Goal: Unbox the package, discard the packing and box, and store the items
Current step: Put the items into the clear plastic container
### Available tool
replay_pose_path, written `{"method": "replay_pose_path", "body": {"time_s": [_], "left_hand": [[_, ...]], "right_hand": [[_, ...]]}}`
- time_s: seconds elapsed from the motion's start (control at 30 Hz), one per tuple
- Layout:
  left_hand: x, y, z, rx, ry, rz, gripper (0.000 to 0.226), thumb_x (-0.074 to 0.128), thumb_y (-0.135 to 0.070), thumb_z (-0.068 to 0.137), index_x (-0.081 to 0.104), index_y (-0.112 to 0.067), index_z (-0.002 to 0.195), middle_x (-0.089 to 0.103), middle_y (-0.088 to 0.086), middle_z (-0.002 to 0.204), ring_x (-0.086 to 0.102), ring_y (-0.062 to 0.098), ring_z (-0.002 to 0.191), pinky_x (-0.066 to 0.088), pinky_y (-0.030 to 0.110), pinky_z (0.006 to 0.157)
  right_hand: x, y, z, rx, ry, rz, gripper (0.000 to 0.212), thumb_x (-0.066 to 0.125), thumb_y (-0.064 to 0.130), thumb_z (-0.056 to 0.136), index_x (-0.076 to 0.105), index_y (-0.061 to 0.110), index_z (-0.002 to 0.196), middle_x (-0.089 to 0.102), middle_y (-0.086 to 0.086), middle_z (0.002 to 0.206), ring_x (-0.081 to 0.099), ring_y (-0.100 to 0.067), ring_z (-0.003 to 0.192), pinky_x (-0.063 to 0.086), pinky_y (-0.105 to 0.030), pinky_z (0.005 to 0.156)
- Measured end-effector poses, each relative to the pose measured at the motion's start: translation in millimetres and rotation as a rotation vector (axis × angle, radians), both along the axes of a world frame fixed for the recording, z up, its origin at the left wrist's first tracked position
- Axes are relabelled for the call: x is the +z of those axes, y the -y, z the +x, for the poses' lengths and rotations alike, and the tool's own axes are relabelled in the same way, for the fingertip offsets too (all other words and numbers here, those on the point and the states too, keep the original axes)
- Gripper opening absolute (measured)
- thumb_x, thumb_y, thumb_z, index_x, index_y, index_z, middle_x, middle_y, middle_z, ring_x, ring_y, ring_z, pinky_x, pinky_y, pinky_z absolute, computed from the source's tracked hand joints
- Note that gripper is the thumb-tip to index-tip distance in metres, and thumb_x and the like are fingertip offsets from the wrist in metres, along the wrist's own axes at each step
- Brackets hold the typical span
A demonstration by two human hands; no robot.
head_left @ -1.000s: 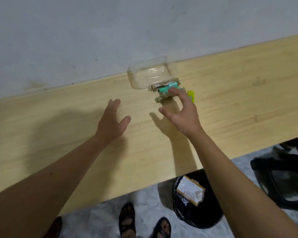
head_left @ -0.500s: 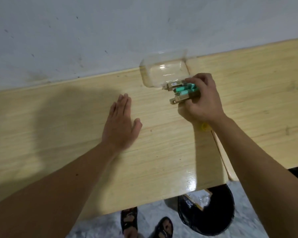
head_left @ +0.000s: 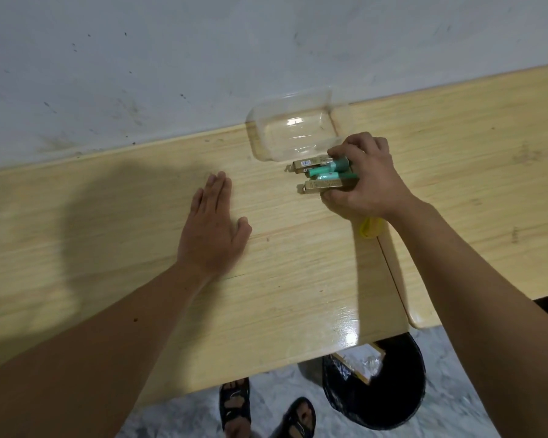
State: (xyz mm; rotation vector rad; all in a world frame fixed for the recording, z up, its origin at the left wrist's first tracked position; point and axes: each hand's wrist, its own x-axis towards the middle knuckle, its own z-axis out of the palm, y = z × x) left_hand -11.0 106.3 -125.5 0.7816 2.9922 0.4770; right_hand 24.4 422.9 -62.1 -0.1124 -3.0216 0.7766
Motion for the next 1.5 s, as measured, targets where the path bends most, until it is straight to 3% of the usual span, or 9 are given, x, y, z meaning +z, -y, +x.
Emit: {"method": "replay_pose_path", "body": {"time_s": [0.13,0.47,0.77,1.0,1.1,1.23,1.5], "left_hand": [[0.7,0.2,-0.1,0.005,0.001,0.01,0.081,0.043,-0.041,0.093,0.023,-0.001,0.161,0.019,0.013,0.172,0.01,0.023,0.161,0.01,0.043,0.131],[-0.8,1.4,-1.1,0.006,-0.015,0.031,0.081,0.043,-0.041,0.092,0.027,0.0,0.159,0.023,0.014,0.171,0.014,0.024,0.161,0.015,0.046,0.13],[-0.7,1.8,0.2,-0.003,-0.033,0.025,0.079,0.046,-0.039,0.093,0.027,0.002,0.158,0.022,0.014,0.17,0.013,0.026,0.161,0.016,0.046,0.129],[3.4,5.1,-0.6,-0.017,-0.05,0.088,0.075,0.055,-0.034,0.093,0.034,0.002,0.155,0.032,0.015,0.166,0.021,0.029,0.159,0.022,0.047,0.127],[5.0,3.2,-0.9,-0.015,-0.035,0.084,0.076,0.054,-0.035,0.092,0.034,0.001,0.155,0.032,0.014,0.166,0.022,0.029,0.159,0.021,0.046,0.128],[3.4,3.1,-1.2,-0.021,-0.032,0.057,0.076,0.055,-0.036,0.092,0.034,0.0,0.155,0.031,0.014,0.166,0.022,0.029,0.159,0.023,0.048,0.126],[3.6,1.5,-0.5,-0.009,-0.026,0.043,0.076,0.058,-0.033,0.09,0.034,0.001,0.155,0.031,0.014,0.167,0.021,0.028,0.159,0.024,0.048,0.126]], "right_hand": [[-1.0,1.6,4.6,-0.026,0.099,-0.144,0.08,0.092,0.048,0.063,0.053,0.028,0.129,0.054,0.003,0.118,0.055,-0.015,0.106,0.052,-0.031,0.088],[-9.6,16.7,0.2,0.06,0.03,0.013,0.079,0.088,0.053,0.061,0.063,0.014,0.126,0.055,0.005,0.11,0.047,-0.008,0.099,0.04,-0.025,0.081],[51.3,11.4,-45.4,0.139,-0.133,-0.003,0.074,0.074,0.052,0.059,0.066,0.014,0.122,0.056,0.005,0.105,0.052,-0.011,0.092,0.045,-0.027,0.081],[56.0,11.4,-115.6,0.223,0.039,0.128,0.09,0.066,0.064,0.054,0.065,0.012,0.128,0.059,-0.004,0.112,0.056,-0.026,0.102,0.049,-0.034,0.088],[48.8,15.6,-126.8,0.255,0.149,0.148,0.083,0.074,0.058,0.058,0.067,0.015,0.129,0.06,-0.004,0.117,0.057,-0.025,0.106,0.046,-0.029,0.089],[38.3,15.7,-129.0,0.253,0.166,0.044,0.06,0.086,0.04,0.074,0.071,0.017,0.128,0.065,-0.003,0.121,0.063,-0.023,0.11,0.052,-0.036,0.099],[30.2,12.7,-120.9,0.225,0.145,0.026,0.068,0.079,0.038,0.085,0.058,0.014,0.145,0.065,-0.008,0.135,0.06,-0.024,0.122,0.041,-0.024,0.097]]}}
